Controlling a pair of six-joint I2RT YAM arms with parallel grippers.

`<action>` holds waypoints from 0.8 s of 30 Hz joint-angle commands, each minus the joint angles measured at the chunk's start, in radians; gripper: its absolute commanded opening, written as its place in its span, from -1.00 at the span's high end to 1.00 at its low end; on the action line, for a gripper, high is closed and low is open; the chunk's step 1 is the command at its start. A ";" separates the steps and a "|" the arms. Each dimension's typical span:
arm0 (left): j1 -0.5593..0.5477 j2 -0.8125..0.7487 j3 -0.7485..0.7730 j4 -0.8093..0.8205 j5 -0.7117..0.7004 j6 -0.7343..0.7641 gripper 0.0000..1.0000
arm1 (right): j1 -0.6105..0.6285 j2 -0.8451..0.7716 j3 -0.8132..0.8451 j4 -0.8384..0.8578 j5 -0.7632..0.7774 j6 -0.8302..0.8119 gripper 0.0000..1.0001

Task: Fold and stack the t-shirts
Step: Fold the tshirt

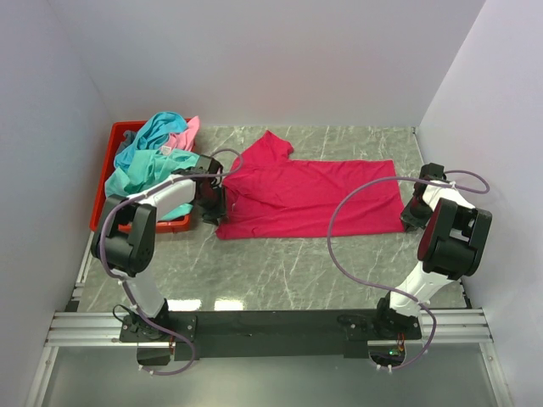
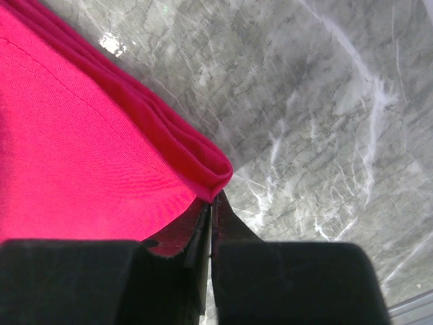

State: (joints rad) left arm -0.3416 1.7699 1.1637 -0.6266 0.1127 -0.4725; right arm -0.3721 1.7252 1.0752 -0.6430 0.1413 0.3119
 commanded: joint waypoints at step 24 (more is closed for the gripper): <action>0.003 -0.135 -0.130 0.045 0.008 -0.077 -0.05 | -0.085 -0.023 0.083 0.026 -0.090 -0.008 0.07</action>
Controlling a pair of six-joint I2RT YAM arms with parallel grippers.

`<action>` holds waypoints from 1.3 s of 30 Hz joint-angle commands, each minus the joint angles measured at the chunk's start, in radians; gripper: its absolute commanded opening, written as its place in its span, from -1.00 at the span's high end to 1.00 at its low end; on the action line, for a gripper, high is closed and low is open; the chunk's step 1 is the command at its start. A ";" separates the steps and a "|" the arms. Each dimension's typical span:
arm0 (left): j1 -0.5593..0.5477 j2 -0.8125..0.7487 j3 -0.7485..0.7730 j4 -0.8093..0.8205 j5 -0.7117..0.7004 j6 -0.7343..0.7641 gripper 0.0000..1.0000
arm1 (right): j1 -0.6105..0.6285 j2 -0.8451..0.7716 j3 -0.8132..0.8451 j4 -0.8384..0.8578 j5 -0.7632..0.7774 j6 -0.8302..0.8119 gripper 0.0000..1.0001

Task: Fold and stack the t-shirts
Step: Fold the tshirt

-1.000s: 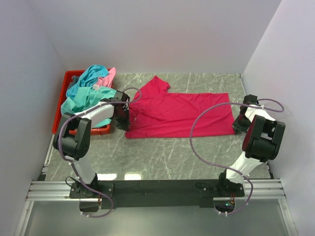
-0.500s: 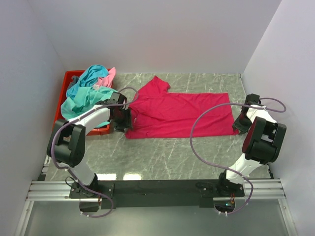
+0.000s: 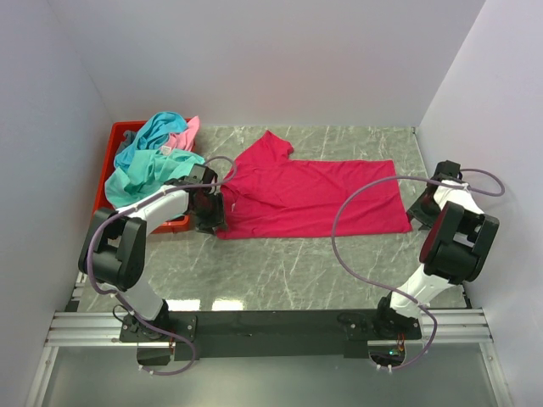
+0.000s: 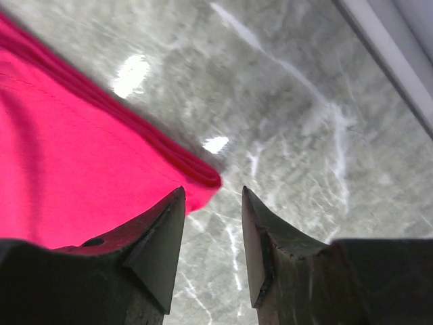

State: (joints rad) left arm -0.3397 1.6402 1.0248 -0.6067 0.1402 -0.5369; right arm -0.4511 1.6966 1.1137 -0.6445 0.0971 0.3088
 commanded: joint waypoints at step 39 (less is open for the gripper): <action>0.001 0.003 -0.020 0.093 0.062 -0.057 -0.04 | -0.006 0.112 -0.008 0.077 -0.019 0.003 0.99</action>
State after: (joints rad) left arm -0.3397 1.6482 0.9813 -0.5190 0.1745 -0.5957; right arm -0.4503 1.7992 1.1202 -0.5690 0.0109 0.3206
